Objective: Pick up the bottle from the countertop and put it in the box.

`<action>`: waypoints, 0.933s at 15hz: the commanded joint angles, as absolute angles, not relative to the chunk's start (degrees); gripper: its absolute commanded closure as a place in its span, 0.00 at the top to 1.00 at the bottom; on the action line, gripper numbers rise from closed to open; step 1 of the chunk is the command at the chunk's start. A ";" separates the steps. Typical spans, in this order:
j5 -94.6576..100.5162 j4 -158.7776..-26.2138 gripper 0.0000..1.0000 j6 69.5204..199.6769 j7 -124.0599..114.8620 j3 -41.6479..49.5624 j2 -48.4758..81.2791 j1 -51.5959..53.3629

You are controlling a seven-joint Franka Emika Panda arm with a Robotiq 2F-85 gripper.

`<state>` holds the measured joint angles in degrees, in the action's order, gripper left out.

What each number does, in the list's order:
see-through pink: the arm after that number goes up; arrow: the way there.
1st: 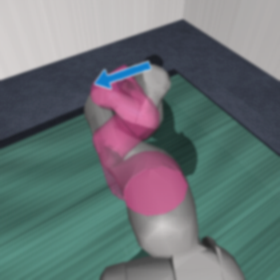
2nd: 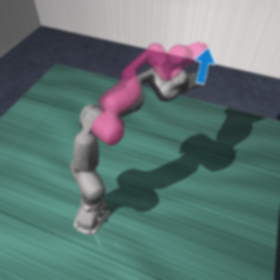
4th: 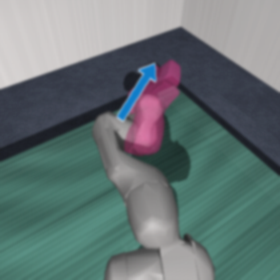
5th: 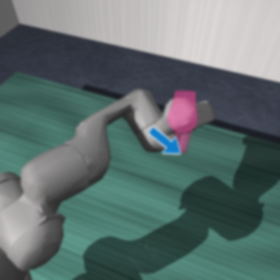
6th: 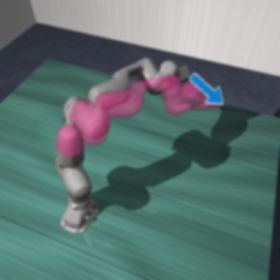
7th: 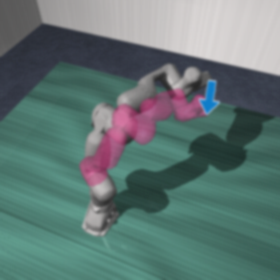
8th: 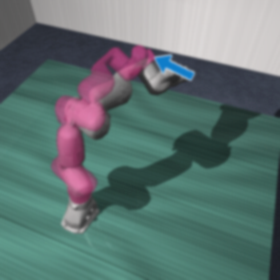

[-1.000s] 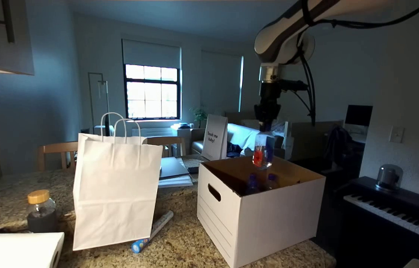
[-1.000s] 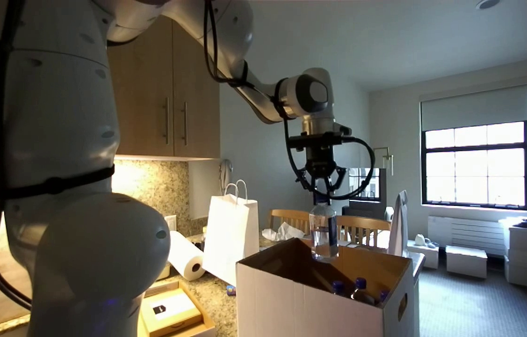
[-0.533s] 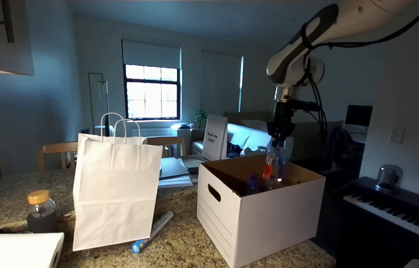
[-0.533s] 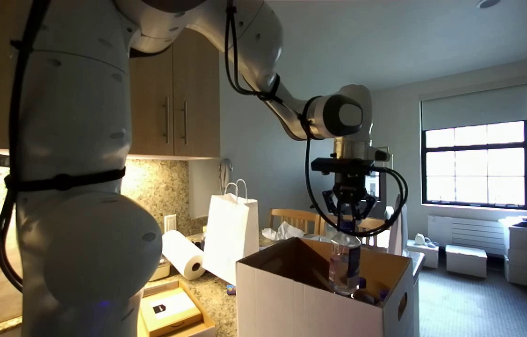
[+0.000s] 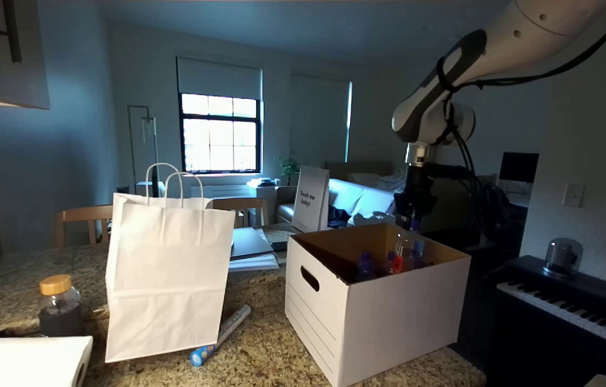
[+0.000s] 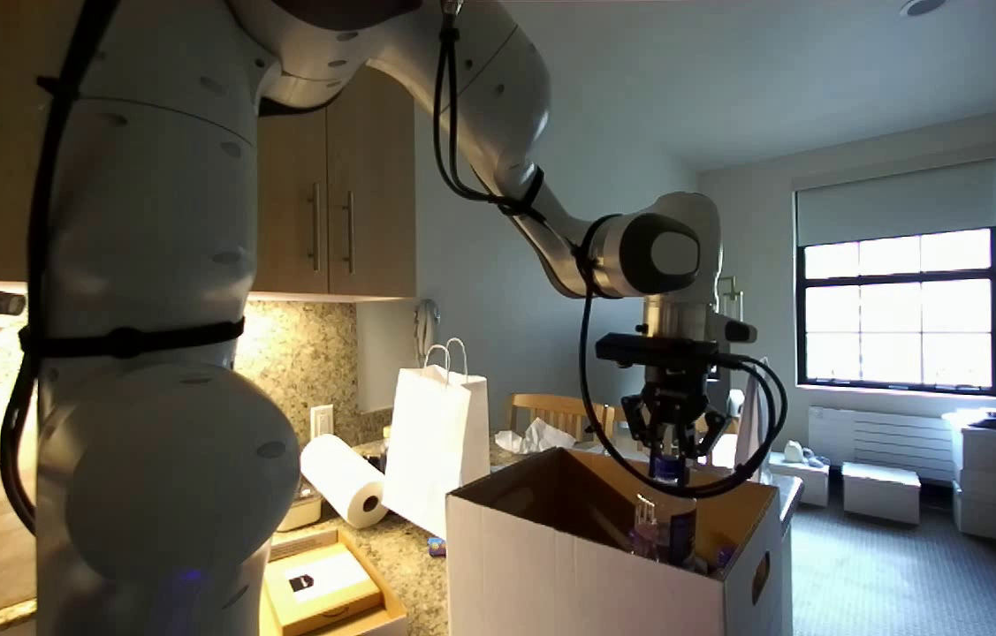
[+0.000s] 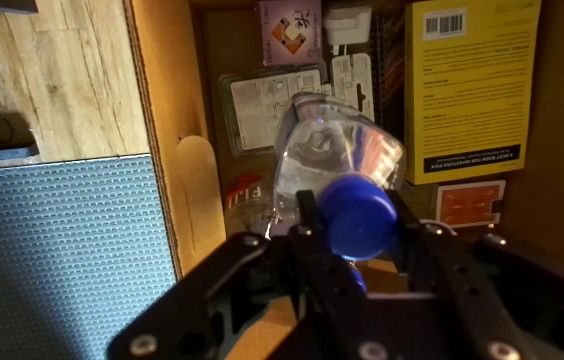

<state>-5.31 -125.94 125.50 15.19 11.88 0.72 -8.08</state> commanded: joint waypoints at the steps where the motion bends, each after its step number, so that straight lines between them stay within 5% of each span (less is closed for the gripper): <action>1: -4.54 -127.90 0.15 130.17 11.86 10.67 2.51 -8.48; 14: -1.93 -128.51 0.14 134.94 2.92 9.87 11.41 -7.92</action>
<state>-4.28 -127.88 133.37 6.63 10.32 10.65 -7.94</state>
